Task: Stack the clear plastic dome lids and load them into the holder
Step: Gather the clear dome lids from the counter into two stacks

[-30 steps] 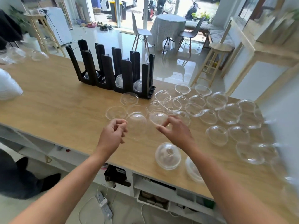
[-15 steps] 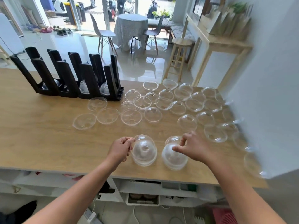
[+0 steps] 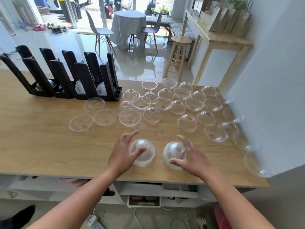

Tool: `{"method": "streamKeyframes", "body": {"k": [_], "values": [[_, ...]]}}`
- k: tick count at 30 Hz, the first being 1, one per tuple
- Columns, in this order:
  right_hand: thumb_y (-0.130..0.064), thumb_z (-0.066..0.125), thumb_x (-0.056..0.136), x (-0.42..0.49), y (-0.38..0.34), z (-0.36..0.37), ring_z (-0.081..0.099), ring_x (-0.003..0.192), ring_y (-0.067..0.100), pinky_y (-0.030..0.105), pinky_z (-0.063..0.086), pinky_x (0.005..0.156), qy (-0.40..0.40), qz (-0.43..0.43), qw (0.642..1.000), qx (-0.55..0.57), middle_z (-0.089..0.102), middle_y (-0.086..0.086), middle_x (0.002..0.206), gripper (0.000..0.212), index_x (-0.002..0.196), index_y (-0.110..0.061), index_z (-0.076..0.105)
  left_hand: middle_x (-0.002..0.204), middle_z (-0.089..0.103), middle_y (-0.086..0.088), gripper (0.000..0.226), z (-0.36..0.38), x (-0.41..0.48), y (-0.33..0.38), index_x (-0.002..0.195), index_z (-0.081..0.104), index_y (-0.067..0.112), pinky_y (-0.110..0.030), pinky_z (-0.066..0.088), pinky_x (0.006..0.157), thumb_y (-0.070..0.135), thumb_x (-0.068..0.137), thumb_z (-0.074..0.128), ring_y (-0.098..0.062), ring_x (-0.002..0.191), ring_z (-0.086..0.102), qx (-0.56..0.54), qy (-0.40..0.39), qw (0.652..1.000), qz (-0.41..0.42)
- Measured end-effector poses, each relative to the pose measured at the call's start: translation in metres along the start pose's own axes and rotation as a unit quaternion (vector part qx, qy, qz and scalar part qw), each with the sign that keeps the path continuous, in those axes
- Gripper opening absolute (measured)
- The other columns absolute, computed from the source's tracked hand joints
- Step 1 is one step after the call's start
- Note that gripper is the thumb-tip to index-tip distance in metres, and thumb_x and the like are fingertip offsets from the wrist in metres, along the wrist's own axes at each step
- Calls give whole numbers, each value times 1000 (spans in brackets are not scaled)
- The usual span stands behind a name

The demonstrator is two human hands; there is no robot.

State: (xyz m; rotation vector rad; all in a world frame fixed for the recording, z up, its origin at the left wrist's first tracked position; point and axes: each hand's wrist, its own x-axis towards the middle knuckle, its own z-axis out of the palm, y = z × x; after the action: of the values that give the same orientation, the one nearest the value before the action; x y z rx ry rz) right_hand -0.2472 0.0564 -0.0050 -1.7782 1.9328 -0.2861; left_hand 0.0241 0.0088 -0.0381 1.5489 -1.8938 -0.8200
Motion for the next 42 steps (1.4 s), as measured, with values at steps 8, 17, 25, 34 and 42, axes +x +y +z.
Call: {"method": "streamKeyframes", "body": {"k": [8, 17, 25, 34, 42], "values": [[-64, 60, 80, -5, 8, 19, 30, 141, 14, 40, 41, 105, 36, -46, 996, -60, 26, -5, 156, 85, 149, -47, 14, 156, 23, 14, 81, 16, -6, -6, 144, 18, 55, -39, 41, 105, 66, 76, 62, -12, 140, 30, 116, -68, 989, 63], [-55, 57, 87, 37, -47, -1, 52, 121, 19, 42, 41, 98, 152, -136, 976, -77, 58, -3, 131, 56, 134, -25, 52, 138, 51, 5, 53, -43, 8, -22, 135, 52, 34, -37, 36, 99, 49, 85, 64, -14, 125, 48, 154, 124, 978, 69], [-36, 61, 91, 133, -181, 52, 47, 121, 25, 41, 35, 103, 70, -288, 943, -148, 60, 0, 126, 37, 125, -21, 61, 115, 58, -4, 42, -139, 40, -105, 122, 64, 26, -39, 42, 87, 30, 81, 73, -26, 104, 53, 338, 180, 919, -91], [-4, 46, 87, 176, -232, 106, 48, 102, 28, 35, 36, 85, 74, -339, 867, -358, 56, 8, 108, 26, 106, -13, 62, 105, 57, -4, 21, -144, 50, -131, 104, 71, 20, -36, 41, 85, 26, 83, 72, -24, 98, 52, 350, 136, 925, -66], [-18, 49, 98, 170, -232, 90, 54, 98, 25, 35, 43, 88, 82, -301, 944, -109, 60, 6, 104, 21, 103, -12, 68, 90, 60, 4, 7, -160, 43, -124, 92, 70, 24, -27, 40, 60, 29, 88, 67, -16, 84, 56, 250, 206, 945, -51]]}}
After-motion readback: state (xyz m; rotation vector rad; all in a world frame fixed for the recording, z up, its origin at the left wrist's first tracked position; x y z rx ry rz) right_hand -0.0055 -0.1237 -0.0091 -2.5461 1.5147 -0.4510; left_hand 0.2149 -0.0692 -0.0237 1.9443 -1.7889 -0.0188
